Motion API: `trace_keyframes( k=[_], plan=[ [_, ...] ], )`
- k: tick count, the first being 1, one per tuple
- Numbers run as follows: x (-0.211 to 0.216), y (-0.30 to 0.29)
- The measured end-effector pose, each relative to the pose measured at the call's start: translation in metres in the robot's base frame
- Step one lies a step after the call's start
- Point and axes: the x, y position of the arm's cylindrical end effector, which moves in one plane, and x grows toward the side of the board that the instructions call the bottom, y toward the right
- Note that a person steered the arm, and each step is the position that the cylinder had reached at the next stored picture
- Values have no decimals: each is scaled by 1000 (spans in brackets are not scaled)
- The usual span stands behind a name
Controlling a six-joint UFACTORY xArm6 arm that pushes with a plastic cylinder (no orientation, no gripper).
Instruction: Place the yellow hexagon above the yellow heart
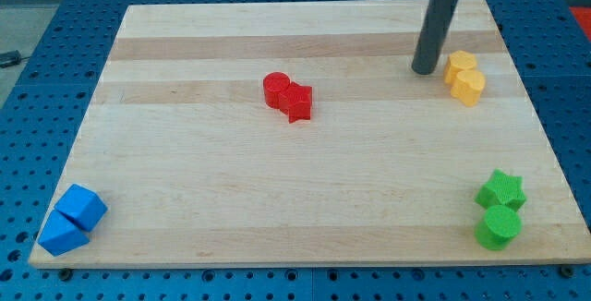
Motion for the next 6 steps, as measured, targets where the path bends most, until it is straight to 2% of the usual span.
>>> trace_keyframes(
  k=[2,4,6],
  plan=[
    [-7,27],
    [-11,28],
    [-67,28]
  ],
)
